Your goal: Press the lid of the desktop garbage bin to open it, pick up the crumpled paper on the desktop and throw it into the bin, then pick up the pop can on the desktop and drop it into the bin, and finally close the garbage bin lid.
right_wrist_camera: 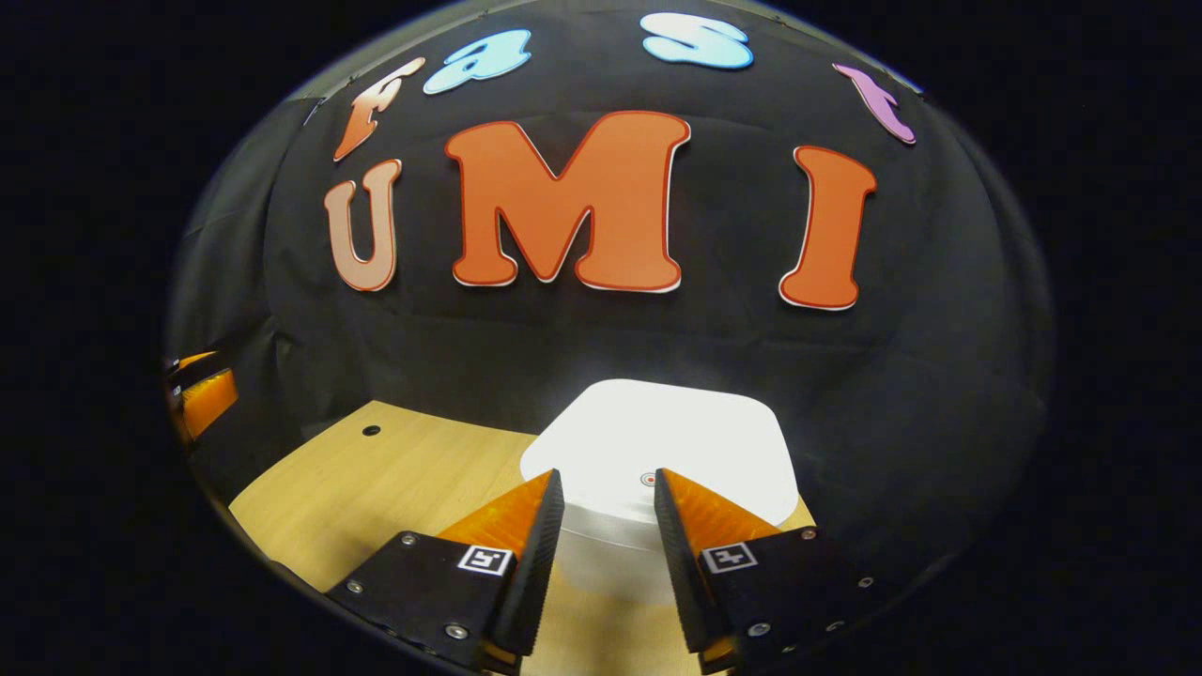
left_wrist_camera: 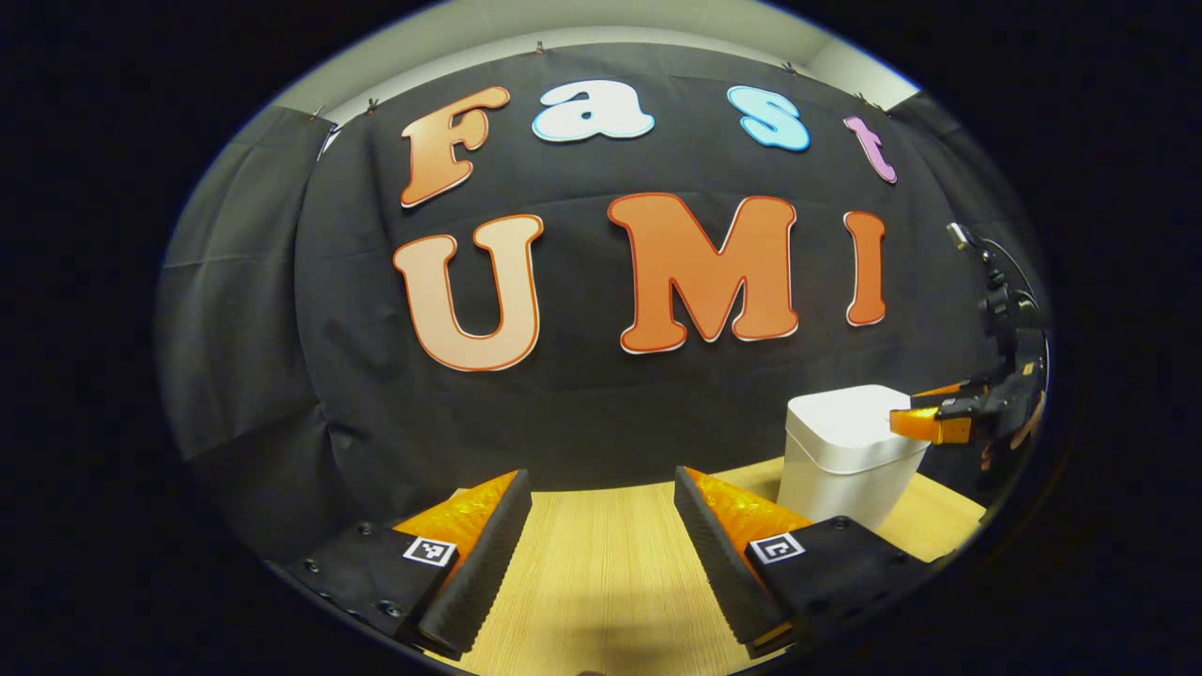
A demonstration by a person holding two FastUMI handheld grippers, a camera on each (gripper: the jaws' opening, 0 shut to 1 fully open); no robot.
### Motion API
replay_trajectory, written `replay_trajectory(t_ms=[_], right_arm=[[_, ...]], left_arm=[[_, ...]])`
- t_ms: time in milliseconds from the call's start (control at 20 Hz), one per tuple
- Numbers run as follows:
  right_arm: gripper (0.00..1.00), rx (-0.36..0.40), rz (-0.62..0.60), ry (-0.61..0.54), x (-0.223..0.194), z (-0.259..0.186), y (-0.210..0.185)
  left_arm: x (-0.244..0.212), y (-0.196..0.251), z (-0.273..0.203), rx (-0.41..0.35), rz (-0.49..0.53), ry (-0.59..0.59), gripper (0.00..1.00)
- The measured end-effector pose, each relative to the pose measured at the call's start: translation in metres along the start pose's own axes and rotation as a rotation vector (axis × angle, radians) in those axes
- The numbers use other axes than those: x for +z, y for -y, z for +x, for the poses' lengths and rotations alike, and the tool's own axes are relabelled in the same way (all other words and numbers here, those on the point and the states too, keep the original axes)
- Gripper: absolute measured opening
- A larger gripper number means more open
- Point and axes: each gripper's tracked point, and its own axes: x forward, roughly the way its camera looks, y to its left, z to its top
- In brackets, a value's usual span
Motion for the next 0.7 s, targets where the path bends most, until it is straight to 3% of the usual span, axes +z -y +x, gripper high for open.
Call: replay_trajectory(t_ms=[150, 500, 700], right_arm=[[0.68, 0.007, -0.023, 0.059, 0.006, -0.012, -0.024], [0.73, -0.004, -0.097, 0.202, 0.024, -0.041, -0.077], [0.75, 0.007, -0.055, 0.211, 0.021, -0.048, -0.094]], left_arm=[[0.013, -0.010, 0.003, -0.001, 0.009, 0.043, 0.97], [0.024, -0.020, 0.001, -0.031, -0.006, 0.104, 0.99], [0.025, -0.029, -0.005, -0.023, 0.005, 0.129, 0.98]])
